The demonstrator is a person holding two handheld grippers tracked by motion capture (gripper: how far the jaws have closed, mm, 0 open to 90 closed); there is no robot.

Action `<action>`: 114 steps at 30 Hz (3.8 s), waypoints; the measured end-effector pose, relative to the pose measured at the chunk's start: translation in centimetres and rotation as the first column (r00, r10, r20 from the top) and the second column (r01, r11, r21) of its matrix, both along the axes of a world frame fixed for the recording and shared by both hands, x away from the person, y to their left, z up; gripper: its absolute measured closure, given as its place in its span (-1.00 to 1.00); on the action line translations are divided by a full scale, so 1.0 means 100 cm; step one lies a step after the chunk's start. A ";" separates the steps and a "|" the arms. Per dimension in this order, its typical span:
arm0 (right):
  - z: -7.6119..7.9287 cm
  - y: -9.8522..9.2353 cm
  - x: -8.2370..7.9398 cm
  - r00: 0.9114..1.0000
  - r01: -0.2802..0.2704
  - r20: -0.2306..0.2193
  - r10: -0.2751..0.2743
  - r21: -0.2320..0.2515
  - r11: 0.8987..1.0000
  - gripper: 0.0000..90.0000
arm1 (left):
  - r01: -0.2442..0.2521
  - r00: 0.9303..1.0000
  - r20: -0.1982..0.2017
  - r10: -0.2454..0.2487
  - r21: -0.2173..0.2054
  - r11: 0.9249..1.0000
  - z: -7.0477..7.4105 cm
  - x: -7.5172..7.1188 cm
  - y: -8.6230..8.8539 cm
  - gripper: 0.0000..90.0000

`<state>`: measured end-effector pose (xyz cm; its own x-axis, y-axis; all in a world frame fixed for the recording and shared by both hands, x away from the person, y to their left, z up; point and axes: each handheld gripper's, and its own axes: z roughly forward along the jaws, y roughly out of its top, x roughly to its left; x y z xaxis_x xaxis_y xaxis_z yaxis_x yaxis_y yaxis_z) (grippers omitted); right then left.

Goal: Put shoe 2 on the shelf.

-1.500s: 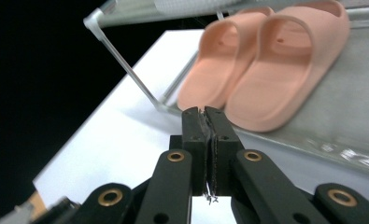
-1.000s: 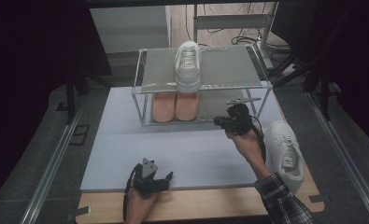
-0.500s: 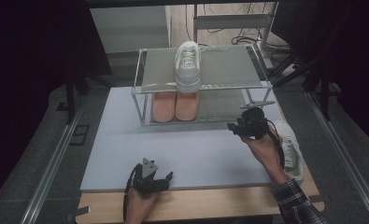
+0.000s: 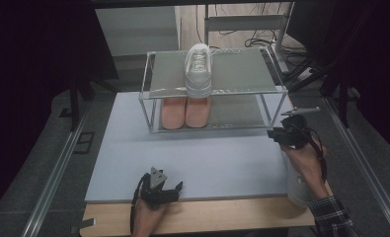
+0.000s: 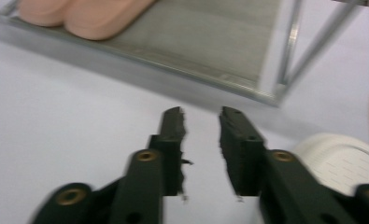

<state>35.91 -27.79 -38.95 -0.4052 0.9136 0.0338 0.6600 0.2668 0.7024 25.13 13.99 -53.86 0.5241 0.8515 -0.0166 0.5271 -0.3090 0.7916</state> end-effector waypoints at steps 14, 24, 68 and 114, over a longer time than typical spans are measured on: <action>-0.010 -0.065 -0.006 0.987 0.160 -0.007 -0.160 -0.052 0.986 0.99 | -0.001 1.000 0.000 0.001 -0.001 1.000 0.000 0.000 0.000 -0.67; -0.031 -0.105 -0.011 0.966 0.256 -0.028 -0.258 -0.070 0.964 0.99 | -0.001 1.000 -0.001 0.001 0.000 1.000 0.000 0.000 0.000 -0.67; -0.089 -0.121 -0.050 0.951 0.275 -0.155 -0.268 0.024 0.961 0.99 | -0.003 1.000 0.000 0.003 -0.001 1.000 0.000 0.000 0.000 -0.67; -0.093 0.010 -0.022 0.985 0.001 -0.172 0.012 0.074 0.997 0.99 | -0.003 1.000 0.000 0.003 -0.001 1.000 0.000 0.000 0.000 -0.67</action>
